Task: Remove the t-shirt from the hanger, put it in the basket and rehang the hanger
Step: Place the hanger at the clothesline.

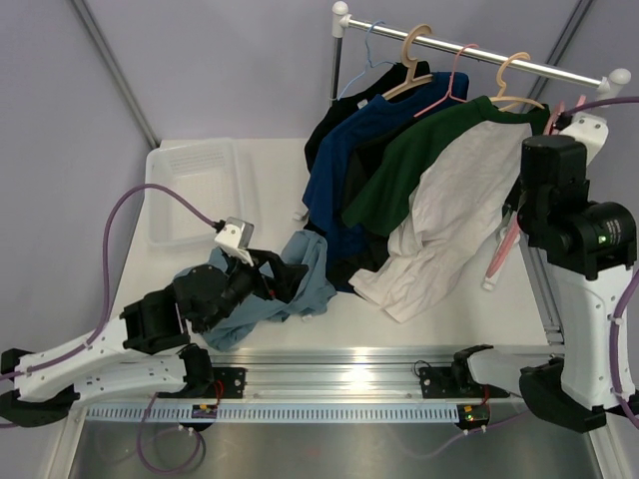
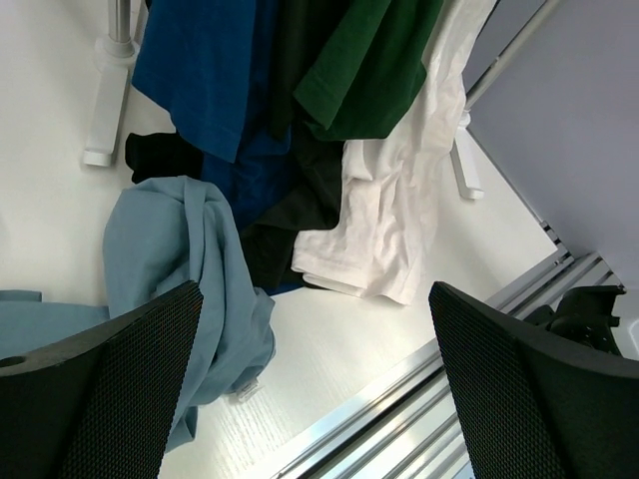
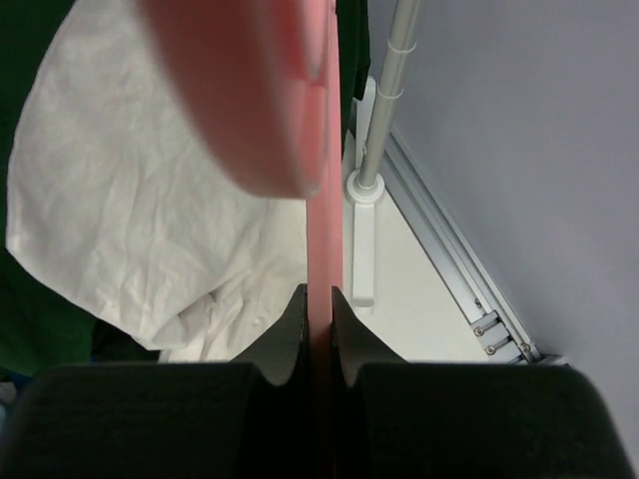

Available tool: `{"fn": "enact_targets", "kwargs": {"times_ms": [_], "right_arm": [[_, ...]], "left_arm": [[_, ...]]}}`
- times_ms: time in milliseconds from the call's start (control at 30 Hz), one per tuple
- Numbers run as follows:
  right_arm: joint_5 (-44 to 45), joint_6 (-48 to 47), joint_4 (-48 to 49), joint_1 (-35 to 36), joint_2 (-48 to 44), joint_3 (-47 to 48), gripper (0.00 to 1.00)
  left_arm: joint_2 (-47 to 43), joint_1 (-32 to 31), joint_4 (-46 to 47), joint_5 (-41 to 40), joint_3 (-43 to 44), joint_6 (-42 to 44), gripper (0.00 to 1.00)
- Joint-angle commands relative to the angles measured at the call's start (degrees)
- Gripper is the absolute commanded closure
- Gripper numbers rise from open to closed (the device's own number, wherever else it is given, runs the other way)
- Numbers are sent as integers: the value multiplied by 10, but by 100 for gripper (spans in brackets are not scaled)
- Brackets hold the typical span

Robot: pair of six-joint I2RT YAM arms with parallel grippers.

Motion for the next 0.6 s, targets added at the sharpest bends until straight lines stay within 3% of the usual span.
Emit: {"fn": "enact_targets", "kwargs": {"times_ms": [0, 200, 267, 433, 567], "right_arm": [[-66, -38, 1, -42, 37, 74, 100], [-212, -44, -8, -125, 102, 160, 100], [-209, -48, -28, -138, 141, 200, 100], [-334, -55, 5, -213, 162, 206, 100], [-336, -62, 7, -227, 178, 231, 100]], "left_arm": [[-19, 1, 7, 14, -4, 6, 1], [-26, 2, -22, 8, 3, 16, 1], [-29, 2, -27, 10, 9, 21, 1], [-45, 1, 0, 18, -12, 35, 1], [-43, 1, 57, 46, -53, 35, 1]]}}
